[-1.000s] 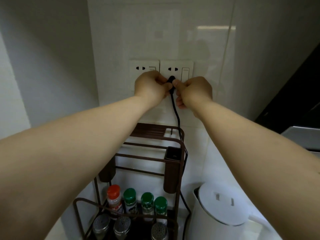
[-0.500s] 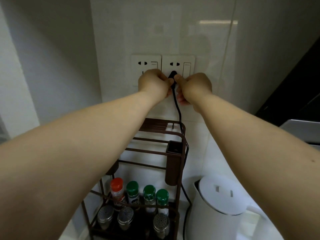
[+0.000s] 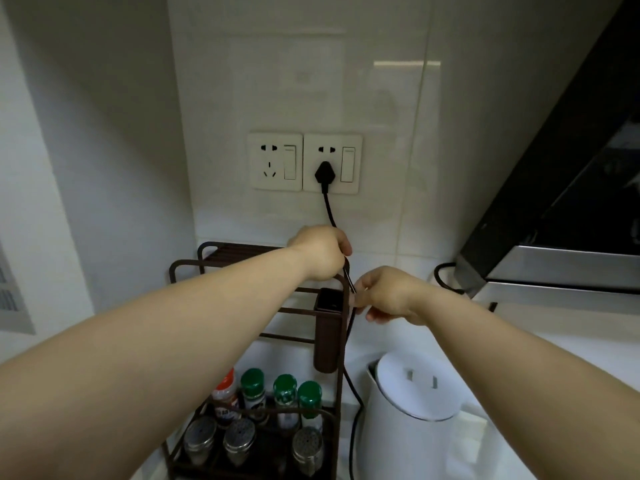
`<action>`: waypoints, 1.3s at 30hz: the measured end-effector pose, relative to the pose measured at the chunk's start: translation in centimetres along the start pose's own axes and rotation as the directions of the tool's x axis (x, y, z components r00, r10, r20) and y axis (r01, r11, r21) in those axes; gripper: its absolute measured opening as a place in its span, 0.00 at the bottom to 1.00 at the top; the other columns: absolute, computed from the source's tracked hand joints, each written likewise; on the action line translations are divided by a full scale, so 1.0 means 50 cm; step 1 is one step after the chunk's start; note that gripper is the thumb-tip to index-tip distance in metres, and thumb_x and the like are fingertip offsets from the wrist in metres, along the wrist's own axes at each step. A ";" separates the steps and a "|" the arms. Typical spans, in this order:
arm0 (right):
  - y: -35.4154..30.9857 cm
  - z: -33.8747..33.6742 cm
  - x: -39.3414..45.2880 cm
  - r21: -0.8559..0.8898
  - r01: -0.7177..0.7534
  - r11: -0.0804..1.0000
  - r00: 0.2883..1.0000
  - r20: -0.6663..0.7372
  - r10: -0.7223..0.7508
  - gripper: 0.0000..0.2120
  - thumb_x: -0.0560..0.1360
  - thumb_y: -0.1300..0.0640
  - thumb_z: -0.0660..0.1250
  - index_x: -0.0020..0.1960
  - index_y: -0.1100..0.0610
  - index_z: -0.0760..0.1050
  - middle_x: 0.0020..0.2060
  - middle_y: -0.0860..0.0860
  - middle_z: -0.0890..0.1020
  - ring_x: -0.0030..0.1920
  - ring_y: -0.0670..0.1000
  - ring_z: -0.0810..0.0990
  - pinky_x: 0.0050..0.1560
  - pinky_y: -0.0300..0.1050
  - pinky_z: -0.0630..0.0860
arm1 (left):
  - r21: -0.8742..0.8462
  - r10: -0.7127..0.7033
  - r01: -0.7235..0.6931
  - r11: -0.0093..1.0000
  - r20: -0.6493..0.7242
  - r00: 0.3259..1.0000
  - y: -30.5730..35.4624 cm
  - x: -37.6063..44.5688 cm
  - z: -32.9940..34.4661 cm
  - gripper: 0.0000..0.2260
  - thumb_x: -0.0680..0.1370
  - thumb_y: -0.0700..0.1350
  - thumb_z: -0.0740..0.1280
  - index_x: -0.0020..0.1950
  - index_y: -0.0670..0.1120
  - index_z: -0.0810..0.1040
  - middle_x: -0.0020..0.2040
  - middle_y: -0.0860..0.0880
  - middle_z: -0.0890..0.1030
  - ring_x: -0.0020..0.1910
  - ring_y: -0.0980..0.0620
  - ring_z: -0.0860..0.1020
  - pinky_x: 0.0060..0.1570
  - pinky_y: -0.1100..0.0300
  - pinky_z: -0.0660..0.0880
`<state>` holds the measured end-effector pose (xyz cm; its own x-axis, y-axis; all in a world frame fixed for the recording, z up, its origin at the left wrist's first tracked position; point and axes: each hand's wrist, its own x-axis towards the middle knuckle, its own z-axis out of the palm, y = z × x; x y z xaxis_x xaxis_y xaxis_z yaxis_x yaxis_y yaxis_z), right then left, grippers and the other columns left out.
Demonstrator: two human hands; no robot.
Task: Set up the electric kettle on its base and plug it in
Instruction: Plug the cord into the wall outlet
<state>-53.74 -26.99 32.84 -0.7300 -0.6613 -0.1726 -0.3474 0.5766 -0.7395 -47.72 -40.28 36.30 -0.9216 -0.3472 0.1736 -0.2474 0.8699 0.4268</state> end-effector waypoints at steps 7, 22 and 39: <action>0.023 -0.007 0.041 -0.119 0.000 0.993 0.939 -0.342 -0.041 0.10 0.73 0.62 0.67 0.51 0.66 0.80 0.48 0.62 0.84 0.49 0.59 0.83 0.55 0.54 0.79 | 0.038 0.007 -0.008 0.999 0.029 1.000 0.000 0.005 0.007 0.23 0.76 0.33 0.56 0.69 0.49 0.73 0.70 0.47 0.72 0.70 0.47 0.69 0.70 0.53 0.68; 0.054 0.053 0.062 0.035 0.050 0.998 0.949 -0.313 -0.036 0.04 0.70 0.67 0.67 0.41 0.60 0.79 0.45 0.60 0.83 0.51 0.61 0.81 0.55 0.56 0.79 | 0.011 0.066 -0.066 0.998 0.006 0.998 -0.017 -0.007 0.014 0.23 0.76 0.34 0.57 0.68 0.48 0.73 0.72 0.47 0.71 0.71 0.47 0.68 0.71 0.52 0.65; 0.088 0.288 -0.213 0.030 -0.021 0.999 0.978 0.206 0.014 0.06 0.75 0.65 0.65 0.41 0.62 0.79 0.36 0.60 0.82 0.31 0.52 0.78 0.36 0.42 0.79 | -0.152 -0.049 0.004 0.988 -0.291 0.956 -0.170 -0.413 0.088 0.13 0.73 0.34 0.60 0.42 0.47 0.82 0.38 0.59 0.71 0.41 0.53 0.75 0.47 0.65 0.71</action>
<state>-39.02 -24.32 22.06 -0.5977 -0.7378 -0.3137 -0.3145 0.5757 -0.7548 -27.92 -38.99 25.20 -0.7814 -0.4762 0.4032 -0.2028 0.8050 0.5575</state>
